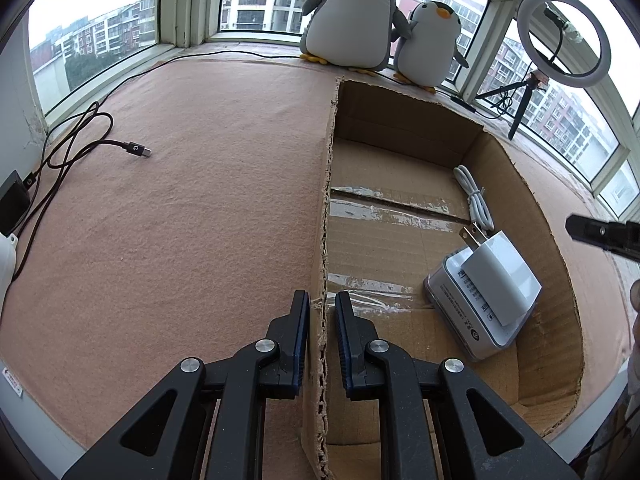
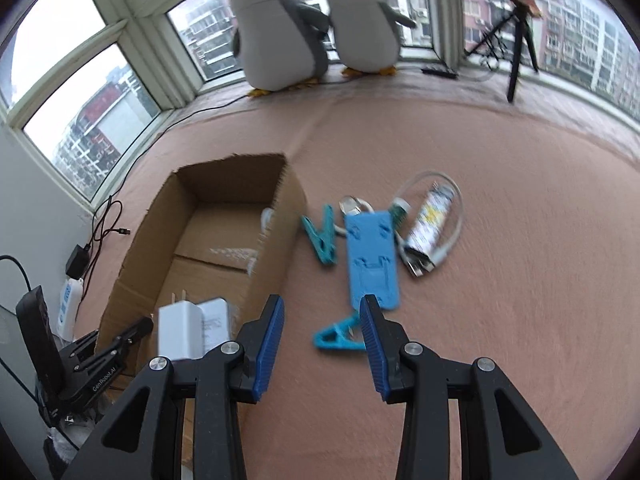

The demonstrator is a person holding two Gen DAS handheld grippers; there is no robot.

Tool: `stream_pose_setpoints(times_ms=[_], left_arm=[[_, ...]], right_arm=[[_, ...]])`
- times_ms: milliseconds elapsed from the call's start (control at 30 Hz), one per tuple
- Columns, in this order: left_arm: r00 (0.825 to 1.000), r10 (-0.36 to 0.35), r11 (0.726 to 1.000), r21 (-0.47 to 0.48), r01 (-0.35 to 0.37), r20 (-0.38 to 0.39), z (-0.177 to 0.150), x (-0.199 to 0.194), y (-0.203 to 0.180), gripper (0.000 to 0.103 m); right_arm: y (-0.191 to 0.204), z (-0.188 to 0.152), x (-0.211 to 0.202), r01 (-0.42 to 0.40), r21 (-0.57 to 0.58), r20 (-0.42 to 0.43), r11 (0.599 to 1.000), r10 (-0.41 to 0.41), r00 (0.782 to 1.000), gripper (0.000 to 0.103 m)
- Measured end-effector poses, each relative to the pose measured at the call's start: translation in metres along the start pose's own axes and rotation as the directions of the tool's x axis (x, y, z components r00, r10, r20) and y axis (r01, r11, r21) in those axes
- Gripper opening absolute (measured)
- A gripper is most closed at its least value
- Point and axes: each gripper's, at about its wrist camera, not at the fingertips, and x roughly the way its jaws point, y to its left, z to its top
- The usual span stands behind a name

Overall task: Organize rigid objects
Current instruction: 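Move the right tool back toward the blue phone stand and clothespins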

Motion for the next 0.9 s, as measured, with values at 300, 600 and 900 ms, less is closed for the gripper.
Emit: stream_pose_setpoints(times_ms=[300,600,900], left_arm=[[1.0,-0.001,1.0,0.0,0.001,0.0,0.0,0.0,0.0,0.014],[1.0,-0.007,1.0,-0.001,0.007,-0.001,0.0,-0.001,0.001,0.015],[1.0,-0.007,1.0,0.0,0.007,-0.002,-0.001,-0.001,0.001,0.015]], right_arm=[[-0.005,-0.026,0.018,0.03,-0.053,-0.026,0.998,-0.031,0.999,0.056],[0.002,-0.035,0.035,0.107,-0.171,-0.005,0.979,-0.11,0.994,0.059],[0.008,-0.042,0.049,0.152,-0.238,0.002,0.959,-0.156,0.988,0.059]])
